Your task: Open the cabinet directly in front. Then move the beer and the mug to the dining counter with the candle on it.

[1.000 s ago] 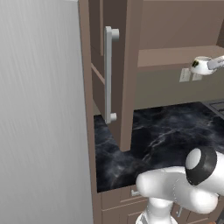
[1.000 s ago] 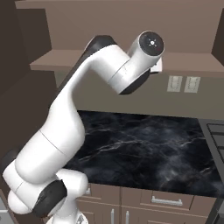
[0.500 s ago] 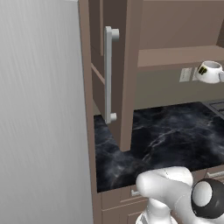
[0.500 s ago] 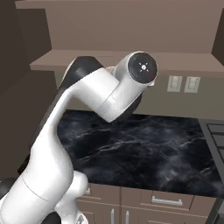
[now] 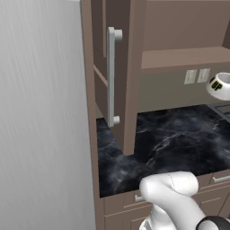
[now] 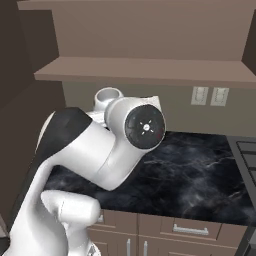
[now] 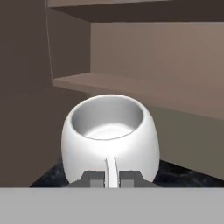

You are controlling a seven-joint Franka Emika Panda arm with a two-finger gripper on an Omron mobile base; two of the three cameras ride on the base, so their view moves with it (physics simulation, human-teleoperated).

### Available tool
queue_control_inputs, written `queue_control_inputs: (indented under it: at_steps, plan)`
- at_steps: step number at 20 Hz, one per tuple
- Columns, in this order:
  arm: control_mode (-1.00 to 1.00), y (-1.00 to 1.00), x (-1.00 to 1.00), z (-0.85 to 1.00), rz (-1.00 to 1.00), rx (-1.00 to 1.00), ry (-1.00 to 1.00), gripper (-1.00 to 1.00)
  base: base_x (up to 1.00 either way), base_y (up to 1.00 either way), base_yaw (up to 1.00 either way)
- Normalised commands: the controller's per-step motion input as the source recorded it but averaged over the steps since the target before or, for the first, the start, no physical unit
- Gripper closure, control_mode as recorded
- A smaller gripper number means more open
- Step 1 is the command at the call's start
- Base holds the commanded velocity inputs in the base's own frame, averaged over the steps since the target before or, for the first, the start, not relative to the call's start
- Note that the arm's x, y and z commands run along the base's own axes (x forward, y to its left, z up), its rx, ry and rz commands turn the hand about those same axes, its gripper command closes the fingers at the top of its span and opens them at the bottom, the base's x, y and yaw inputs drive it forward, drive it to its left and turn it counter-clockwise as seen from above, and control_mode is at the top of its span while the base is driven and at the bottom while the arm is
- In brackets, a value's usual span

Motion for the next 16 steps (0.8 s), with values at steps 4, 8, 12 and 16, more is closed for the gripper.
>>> queue_control_inputs:
  at_steps: [4, 8, 12, 16]
  plan:
    - [-1.00, 0.21, -0.76, -0.12, 0.07, 0.00, -0.07, 1.00, 0.00, 0.00, 0.00]
    - [-1.00, 0.19, -0.74, -0.13, 0.08, 0.00, -0.05, 1.00, 0.00, 0.00, 0.00]
    - [-1.00, 0.23, -0.74, -0.18, 0.09, 0.00, -0.07, 1.00, 0.00, 0.00, 0.00]
    - [-1.00, 0.28, -0.69, -0.26, 0.09, 0.00, -0.10, 1.00, 0.00, 0.00, 0.00]
